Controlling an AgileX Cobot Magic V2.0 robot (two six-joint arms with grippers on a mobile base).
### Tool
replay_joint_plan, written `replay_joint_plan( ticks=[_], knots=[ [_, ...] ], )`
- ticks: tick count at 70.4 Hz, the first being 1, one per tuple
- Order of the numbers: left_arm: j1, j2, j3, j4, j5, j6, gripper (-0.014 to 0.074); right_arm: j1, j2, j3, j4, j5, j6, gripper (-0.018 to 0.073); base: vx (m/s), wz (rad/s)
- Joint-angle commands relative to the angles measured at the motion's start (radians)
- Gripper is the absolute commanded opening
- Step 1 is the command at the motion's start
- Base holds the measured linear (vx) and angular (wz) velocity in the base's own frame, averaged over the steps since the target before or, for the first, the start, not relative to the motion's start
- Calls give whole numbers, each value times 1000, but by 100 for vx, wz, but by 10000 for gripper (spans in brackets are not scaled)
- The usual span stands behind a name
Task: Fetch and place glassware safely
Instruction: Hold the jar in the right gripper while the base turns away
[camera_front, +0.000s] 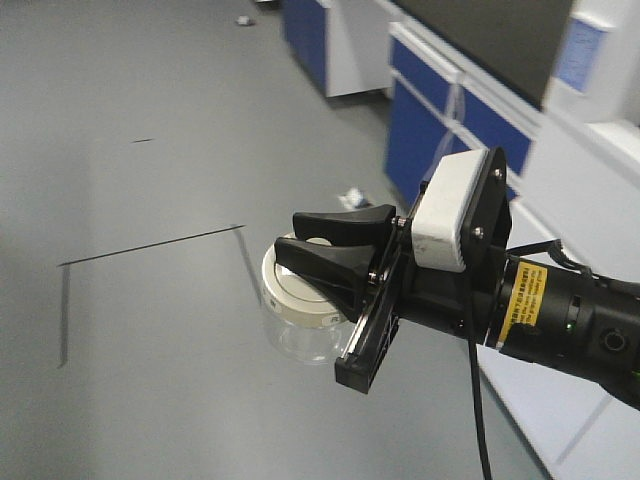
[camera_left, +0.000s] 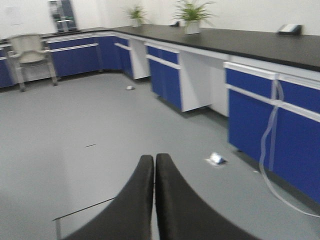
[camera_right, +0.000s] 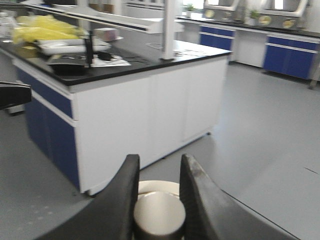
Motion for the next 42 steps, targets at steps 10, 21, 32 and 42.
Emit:
replay_joint_plan(
  ticks=[10, 21, 32, 42],
  knots=[
    [2, 12, -30, -9, -71, -5, -7, 2, -30, -29, 43, -65, 0, -3, -4, 69],
    [2, 12, -30, -9, -71, -5, -7, 2, -30, -29, 43, -65, 0, -3, -1, 56],
    [2, 12, -30, -9, -71, -5, -7, 2, -30, -29, 43, -65, 0, -3, 3, 32],
    [2, 12, -30, -9, -71, -5, -7, 2, -30, -29, 41, -65, 0, -3, 7, 20]
  ],
)
